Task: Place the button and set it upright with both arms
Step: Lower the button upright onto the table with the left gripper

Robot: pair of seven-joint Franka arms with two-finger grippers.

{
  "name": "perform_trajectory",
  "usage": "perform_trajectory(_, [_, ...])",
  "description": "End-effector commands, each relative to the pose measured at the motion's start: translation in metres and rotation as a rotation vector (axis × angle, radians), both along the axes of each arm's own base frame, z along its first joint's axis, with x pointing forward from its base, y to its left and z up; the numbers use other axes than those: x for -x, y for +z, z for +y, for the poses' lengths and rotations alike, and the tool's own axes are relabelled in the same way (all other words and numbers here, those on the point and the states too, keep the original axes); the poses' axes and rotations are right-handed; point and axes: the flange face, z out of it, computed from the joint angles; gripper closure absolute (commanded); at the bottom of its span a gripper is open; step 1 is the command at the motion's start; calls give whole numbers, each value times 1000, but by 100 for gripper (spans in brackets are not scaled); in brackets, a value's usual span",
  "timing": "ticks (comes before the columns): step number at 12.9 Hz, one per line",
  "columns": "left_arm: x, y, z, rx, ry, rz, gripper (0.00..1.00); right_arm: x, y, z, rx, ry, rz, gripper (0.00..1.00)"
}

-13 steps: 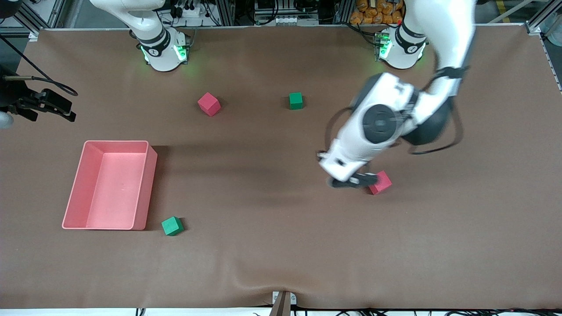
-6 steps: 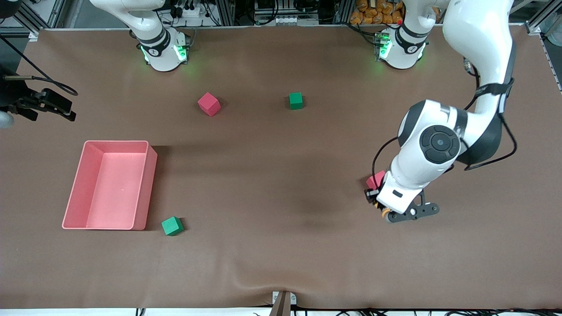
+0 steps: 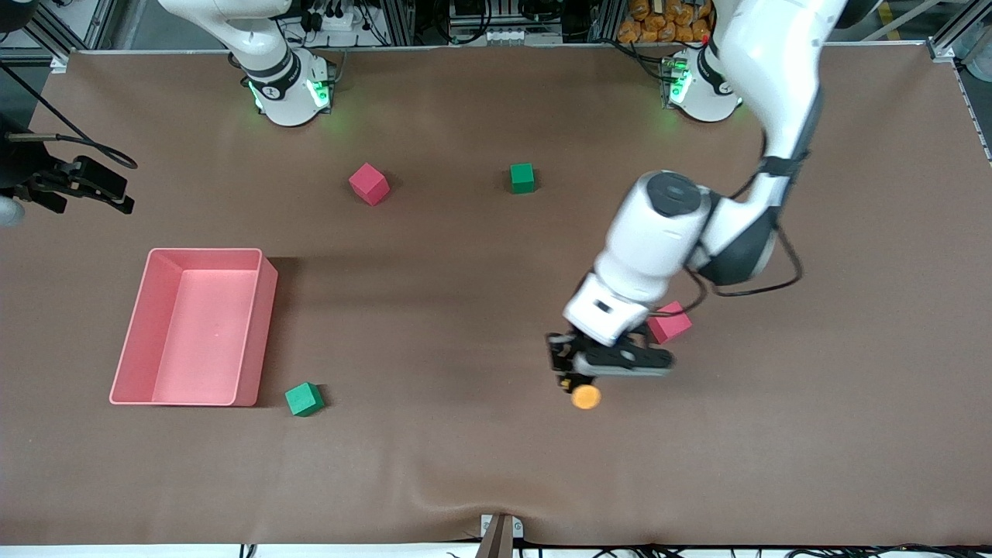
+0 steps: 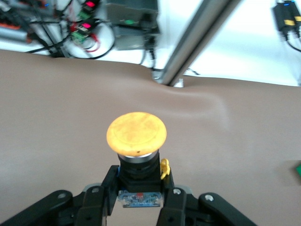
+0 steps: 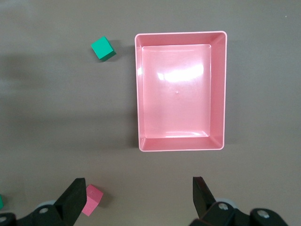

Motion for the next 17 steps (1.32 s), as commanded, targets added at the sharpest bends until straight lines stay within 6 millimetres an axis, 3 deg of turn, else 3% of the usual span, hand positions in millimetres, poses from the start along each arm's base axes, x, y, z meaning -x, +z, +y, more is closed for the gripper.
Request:
perform_trajectory(1, [18,-24,-29,-69,6,-99,100,0,4,-3,9,9,4,0])
perform_trajectory(5, [75,-84,-93,-111,69,-205,100,-1,3,-3,9,10,5,0])
perform_trajectory(10, [123,-162,-125,-175,169,-341,100,-1,3,-3,9,10,5,0])
perform_trajectory(14, [175,-234,-155,-289,227,-419,100,-1,3,-4,9,9,5,0])
perform_trajectory(17, [207,-286,-160,-357,251,-519,100,-1,3,-4,9,7,5,0])
